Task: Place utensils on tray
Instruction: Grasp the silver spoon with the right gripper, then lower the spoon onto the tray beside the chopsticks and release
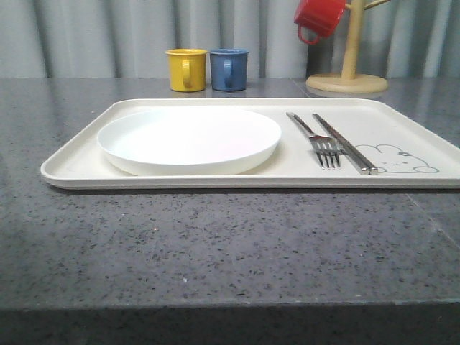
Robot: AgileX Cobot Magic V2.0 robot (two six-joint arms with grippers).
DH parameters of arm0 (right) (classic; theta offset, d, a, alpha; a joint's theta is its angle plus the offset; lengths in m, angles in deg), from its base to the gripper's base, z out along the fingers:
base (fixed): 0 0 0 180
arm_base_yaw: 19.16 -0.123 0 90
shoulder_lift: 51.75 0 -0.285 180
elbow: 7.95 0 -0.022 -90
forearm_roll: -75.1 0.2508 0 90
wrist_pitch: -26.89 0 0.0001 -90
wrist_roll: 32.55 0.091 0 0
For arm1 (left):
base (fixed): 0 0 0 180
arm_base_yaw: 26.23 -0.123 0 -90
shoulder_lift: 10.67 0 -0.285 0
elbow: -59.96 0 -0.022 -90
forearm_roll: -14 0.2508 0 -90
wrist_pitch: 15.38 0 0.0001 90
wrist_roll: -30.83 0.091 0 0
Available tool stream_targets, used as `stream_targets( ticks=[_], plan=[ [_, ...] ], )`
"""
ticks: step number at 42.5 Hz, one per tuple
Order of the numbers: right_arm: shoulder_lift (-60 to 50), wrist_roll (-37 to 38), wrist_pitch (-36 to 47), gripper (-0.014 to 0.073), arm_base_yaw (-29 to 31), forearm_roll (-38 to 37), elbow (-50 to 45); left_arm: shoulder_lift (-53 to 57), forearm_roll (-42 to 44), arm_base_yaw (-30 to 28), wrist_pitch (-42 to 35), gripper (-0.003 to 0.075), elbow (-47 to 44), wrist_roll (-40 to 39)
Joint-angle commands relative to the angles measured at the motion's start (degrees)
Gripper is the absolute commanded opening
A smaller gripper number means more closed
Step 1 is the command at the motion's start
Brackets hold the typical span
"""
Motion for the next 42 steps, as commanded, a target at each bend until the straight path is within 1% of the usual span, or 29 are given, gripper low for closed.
stream_targets(
  ticks=[1, 5, 8, 12, 16, 22, 25, 28, 31, 34, 37, 42],
  plan=[
    [-5.1, -0.8, -6.2, -0.0028, -3.6, 4.8, 1.5, -0.1, -0.2, 0.4, -3.9, 0.0417, 1.5, -0.7],
    [-5.2, -0.8, -6.9, -0.0028, -7.9, 8.0, 1.5, -0.1, -0.2, 0.4, -3.9, 0.0417, 1.5, -0.7],
    [-4.8, -0.5, -6.5, -0.0028, -10.5, 8.7, 1.5, -0.1, -0.2, 0.4, -3.9, 0.0417, 1.5, -0.7],
    [-3.9, 2.9, -4.9, -0.0028, -13.7, 8.7, 1.5, -0.1, -0.2, 0.4, -3.9, 0.0417, 1.5, -0.7],
    [-2.5, 6.2, -3.5, -0.0028, -15.2, 8.7, 1.5, -0.1, -0.2, 0.4, -3.9, 0.0417, 1.5, -0.7],
    [0.0, 10.9, -2.1, -0.0016, -15.5, 8.5, 1.5, -0.1, -0.2, 0.4, -3.9, 0.0417, 1.5, -0.7],
    [0.3, 12.9, -1.2, 0.0028, -15.5, 7.5, 1.5, -0.1, -0.2, 0.4, -3.9, 0.0417, 1.5, -0.7],
    [0.4, 12.9, -0.4, 0.0112, -15.5, 7.5, 1.5, -0.1, -0.2, 0.4, -3.9, 0.0417, 1.5, -0.7],
    [0.4, 12.9, 0.2, 0.0216, -15.5, 7.5, 1.5, -0.1, -0.2, 0.4, -3.9, 0.0417, 1.5, -0.7],
    [0.1, 12.7, 0.9, 0.0294, -15.5, 7.4, 1.5, -0.1, -0.2, 0.4, -3.9, 0.0417, 1.5, -0.7],
    [-0.9, 11.8, 1.6, 0.0321, -15.5, 7.1, 1.5, -0.1, -0.2, 0.4, -3.9, 0.0417, 1.5, -0.7],
    [-4.9, 7.5, 2.6, 0.0316, -15.8, 7.0, 1.5, -0.1, -0.2, 0.4, -3.9, 0.0417, 1.5, -0.7]
  ],
)
